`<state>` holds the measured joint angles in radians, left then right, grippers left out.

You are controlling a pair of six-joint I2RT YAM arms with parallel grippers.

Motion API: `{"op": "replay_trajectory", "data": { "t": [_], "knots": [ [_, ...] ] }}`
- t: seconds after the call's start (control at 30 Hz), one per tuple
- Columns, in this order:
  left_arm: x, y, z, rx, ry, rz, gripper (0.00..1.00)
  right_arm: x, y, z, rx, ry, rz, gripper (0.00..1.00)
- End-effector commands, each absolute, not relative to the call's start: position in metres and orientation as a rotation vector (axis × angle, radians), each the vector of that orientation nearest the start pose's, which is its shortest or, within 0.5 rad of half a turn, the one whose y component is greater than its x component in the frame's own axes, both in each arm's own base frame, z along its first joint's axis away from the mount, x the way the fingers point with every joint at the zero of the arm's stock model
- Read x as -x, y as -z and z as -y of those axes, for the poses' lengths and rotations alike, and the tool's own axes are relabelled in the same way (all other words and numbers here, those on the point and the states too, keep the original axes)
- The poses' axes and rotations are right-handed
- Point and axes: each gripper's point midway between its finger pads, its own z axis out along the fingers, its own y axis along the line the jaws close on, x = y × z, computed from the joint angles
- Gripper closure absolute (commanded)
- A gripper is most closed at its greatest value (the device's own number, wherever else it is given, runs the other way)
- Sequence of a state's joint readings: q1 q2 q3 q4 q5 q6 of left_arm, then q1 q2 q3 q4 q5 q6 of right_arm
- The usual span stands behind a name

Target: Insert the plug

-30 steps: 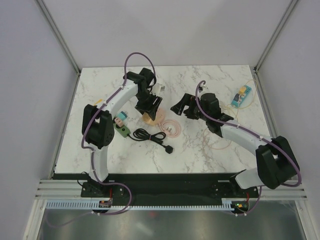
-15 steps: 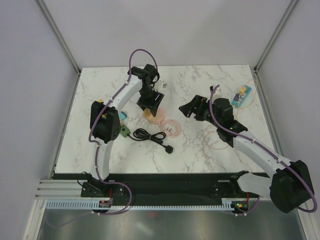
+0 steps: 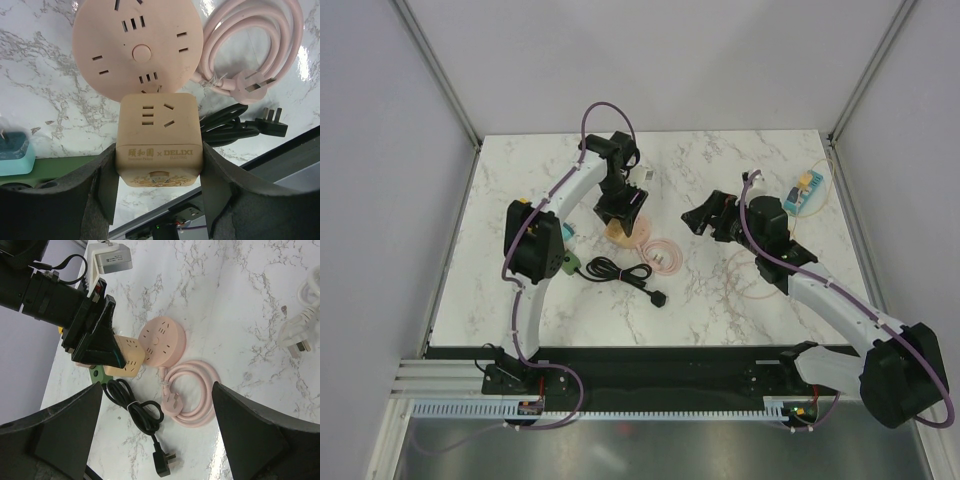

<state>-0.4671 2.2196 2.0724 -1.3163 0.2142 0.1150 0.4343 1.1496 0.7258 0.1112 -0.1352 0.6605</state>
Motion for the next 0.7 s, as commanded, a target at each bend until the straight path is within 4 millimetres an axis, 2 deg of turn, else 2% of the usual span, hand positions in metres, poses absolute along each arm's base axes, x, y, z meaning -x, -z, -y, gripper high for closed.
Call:
{"op": "replay_trajectory", "data": {
  "t": [0.0,0.27,0.67],
  "knots": [
    [-0.361,-0.095,0.219,-0.882,0.338,-2.933,0.98,-0.326,-0.212,-0.199,-0.116,-0.844,-1.930,0.02],
    [-0.372,-0.099,0.223,-0.859,0.331,-2.909,0.98,-0.328,-0.210,-0.197,-0.111,-0.827,-1.935,0.02],
    [-0.370,-0.086,0.214,-0.841,0.246,-2.959,0.98,-0.327,-0.213,-0.192,-0.119,-0.823,-1.926,0.02]
  ]
}}
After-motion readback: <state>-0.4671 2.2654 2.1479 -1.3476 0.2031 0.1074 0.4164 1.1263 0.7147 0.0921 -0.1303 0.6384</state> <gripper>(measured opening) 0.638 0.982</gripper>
